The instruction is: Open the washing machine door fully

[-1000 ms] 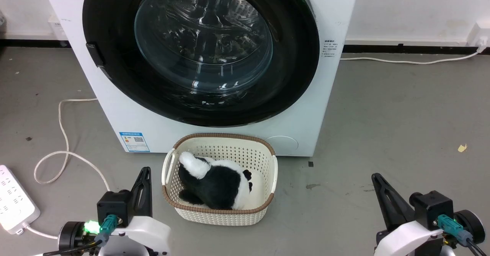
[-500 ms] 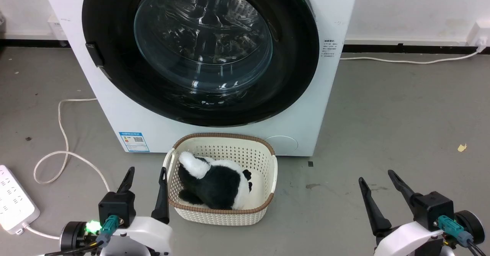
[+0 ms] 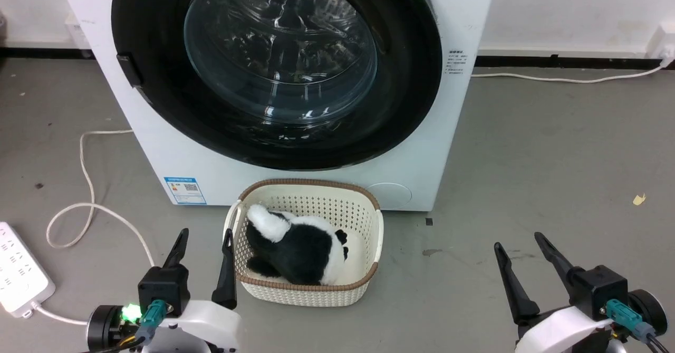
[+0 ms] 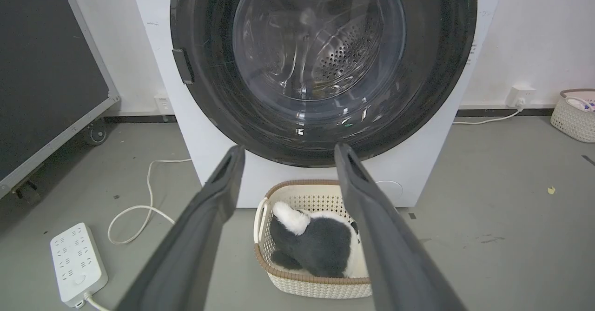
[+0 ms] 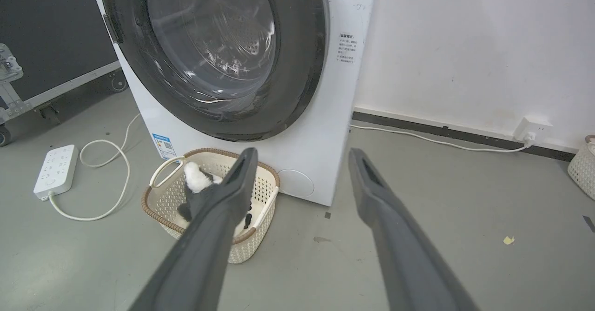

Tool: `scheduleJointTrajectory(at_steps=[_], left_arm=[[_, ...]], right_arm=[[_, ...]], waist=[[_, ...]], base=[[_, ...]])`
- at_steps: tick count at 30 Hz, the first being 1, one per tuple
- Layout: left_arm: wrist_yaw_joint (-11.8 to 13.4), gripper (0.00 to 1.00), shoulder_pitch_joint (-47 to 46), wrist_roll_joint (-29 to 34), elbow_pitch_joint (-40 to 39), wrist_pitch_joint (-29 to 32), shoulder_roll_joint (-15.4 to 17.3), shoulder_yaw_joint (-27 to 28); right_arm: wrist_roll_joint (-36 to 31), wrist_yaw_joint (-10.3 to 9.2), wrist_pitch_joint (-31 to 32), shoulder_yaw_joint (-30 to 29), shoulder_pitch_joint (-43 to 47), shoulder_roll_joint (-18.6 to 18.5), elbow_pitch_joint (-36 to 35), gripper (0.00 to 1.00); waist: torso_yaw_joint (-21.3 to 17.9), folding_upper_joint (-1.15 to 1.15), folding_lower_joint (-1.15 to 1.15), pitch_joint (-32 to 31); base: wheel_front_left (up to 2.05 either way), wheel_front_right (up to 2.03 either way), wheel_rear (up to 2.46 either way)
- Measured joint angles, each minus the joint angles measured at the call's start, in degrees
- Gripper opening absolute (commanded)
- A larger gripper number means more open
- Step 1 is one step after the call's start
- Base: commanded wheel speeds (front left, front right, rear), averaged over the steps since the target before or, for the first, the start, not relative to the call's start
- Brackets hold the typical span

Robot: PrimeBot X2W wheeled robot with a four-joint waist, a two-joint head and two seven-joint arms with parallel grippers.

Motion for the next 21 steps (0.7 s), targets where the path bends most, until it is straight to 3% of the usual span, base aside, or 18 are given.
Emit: scheduleJointTrajectory(at_steps=[10, 11, 13, 21], left_arm=[[0.3, 1.00, -0.3, -0.5, 0.0, -1.2, 0.0, -0.7], [0.4, 1.00, -0.4, -0.5, 0.0, -1.2, 0.0, -0.9], [0.5, 1.00, -0.6, -0.6, 0.0, -1.3, 0.0, -1.3], [1.3, 1.00, -1.8, -1.5, -0.2, -2.4, 0.0, -2.2]], right_arm=[[2.4, 0.00, -0.3, 0.3, -3.3, -1.7, 0.3, 1.00], [2.6, 0.00, -0.3, 0.4, -3.7, -2.0, 0.3, 0.82], [3.2, 0.00, -0.3, 0.4, -4.5, -2.4, 0.3, 0.00], [7.7, 0.00, 0.5, 0.0, -8.9, -3.3, 0.6, 0.00]], waist=[[1.1, 0.00, 0.01, 2.0], [1.2, 0.00, 0.00, 2.2], [1.5, 0.00, 0.00, 2.7], [2.9, 0.00, 0.01, 4.9]], base=[[0.00, 0.00, 0.00], [0.00, 0.00, 0.00], [0.00, 0.00, 0.00], [0.00, 0.00, 0.00]])
